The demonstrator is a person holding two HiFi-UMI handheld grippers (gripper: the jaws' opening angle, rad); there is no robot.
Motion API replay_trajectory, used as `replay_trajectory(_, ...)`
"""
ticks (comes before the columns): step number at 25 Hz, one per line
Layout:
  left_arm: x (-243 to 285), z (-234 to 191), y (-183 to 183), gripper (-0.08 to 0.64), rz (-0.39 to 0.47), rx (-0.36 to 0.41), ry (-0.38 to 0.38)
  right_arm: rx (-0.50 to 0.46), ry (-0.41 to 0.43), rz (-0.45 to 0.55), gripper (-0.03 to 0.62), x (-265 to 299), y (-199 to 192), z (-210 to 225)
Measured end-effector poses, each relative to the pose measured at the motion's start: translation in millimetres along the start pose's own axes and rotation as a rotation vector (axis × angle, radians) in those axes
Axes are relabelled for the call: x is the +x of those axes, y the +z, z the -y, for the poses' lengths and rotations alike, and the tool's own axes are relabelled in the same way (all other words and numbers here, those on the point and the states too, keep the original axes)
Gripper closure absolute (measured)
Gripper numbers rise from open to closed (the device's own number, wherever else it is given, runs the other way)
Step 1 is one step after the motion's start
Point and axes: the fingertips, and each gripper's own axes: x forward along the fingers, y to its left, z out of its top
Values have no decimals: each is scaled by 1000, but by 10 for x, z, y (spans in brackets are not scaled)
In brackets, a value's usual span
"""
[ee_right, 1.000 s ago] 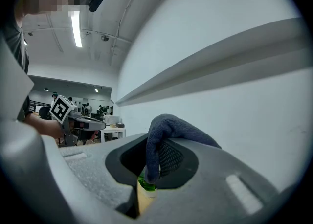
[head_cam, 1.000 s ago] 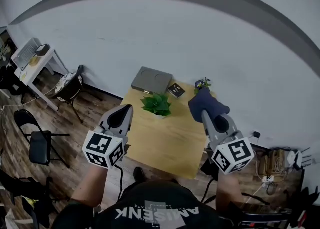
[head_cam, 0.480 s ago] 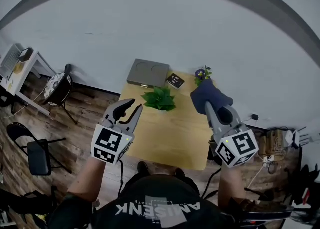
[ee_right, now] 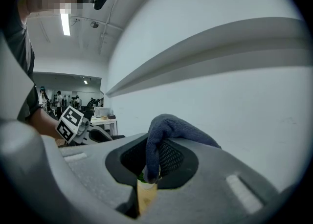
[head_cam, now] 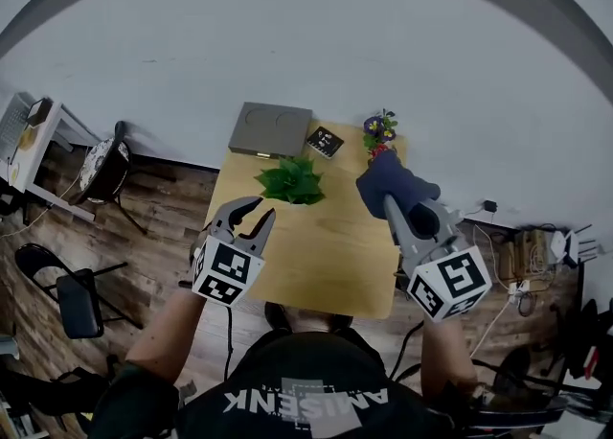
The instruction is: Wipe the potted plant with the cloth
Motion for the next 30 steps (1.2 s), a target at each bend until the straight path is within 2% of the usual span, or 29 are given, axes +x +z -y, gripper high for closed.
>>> replay_trajectory(5, 397, 232, -362, 466, -131, 88, -26, -1, 29, -27, 565, -20, -159, 96)
replay_trajectory(9, 665, 371, -556, 466, -179, 183, -38, 19, 12, -40, 565, -53, -283, 214)
replay_trajectory(15, 1032, 496, -894, 466, -269, 269, -41, 39, -5, -65, 565, -143, -453, 297)
replay_trajectory(30, 1656, 477, -1230, 466, -396, 520, -49, 95, -53, -108, 565, -290, -760, 422)
